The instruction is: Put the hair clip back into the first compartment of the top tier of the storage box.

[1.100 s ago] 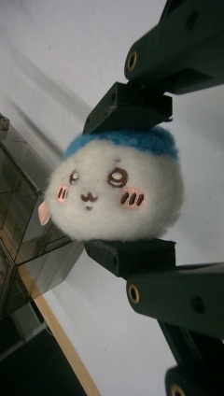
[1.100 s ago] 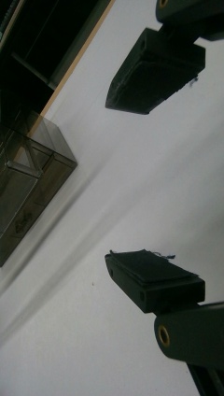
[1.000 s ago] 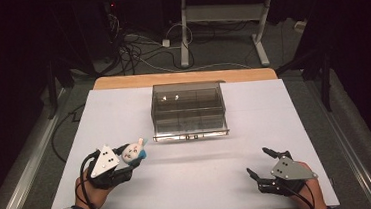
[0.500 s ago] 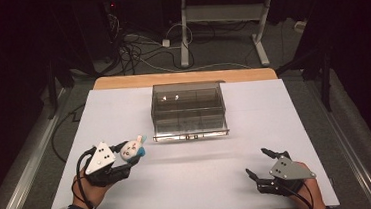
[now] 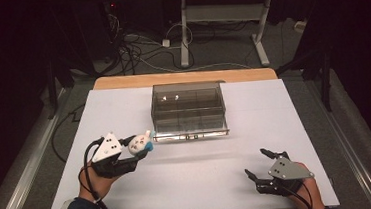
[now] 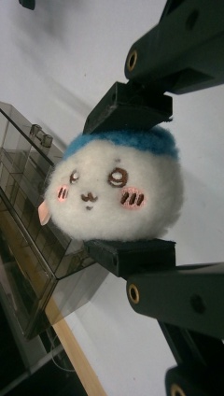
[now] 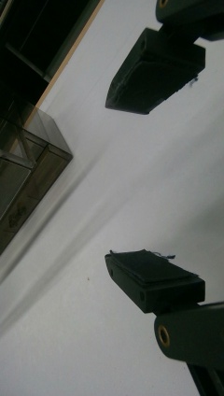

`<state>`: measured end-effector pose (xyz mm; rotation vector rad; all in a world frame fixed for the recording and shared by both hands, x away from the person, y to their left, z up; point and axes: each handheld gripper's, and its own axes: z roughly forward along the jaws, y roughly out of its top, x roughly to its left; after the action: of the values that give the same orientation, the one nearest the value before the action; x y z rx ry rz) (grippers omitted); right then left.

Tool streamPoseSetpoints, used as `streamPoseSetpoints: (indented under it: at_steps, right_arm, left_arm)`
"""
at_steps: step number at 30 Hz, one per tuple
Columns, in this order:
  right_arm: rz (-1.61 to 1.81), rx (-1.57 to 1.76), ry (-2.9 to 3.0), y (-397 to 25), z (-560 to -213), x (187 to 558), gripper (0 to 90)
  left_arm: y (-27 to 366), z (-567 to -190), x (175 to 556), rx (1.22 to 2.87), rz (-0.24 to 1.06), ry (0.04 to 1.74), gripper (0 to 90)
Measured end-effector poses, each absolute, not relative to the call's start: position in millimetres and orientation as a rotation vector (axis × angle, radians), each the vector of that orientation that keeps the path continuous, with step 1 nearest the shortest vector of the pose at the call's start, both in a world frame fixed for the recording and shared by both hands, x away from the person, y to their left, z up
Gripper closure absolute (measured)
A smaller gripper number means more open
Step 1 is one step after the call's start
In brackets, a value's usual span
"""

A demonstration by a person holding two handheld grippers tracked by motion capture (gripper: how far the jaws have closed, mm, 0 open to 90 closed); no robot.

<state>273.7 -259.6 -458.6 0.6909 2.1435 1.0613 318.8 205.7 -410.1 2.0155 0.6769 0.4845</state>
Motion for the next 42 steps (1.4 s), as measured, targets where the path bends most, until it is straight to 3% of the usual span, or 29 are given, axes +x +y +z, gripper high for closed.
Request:
streamPoseSetpoints:
  at_steps: [26, 38, 42]
  right_arm:
    - [1.056, 0.698, 2.153, -260, -461, 275, 22.6]
    - [1.047, 0.695, 2.156, -260, -461, 275, 22.6]
    - [1.046, 0.696, 2.154, -260, -461, 275, 22.6]
  left_arm:
    - [153, -408, 384, 2.040, 0.297, 0.757, 42.7]
    - [139, -419, 397, 2.043, 0.327, 0.844, 40.8]
    - [140, -421, 398, 2.026, 0.337, 0.861, 35.8]
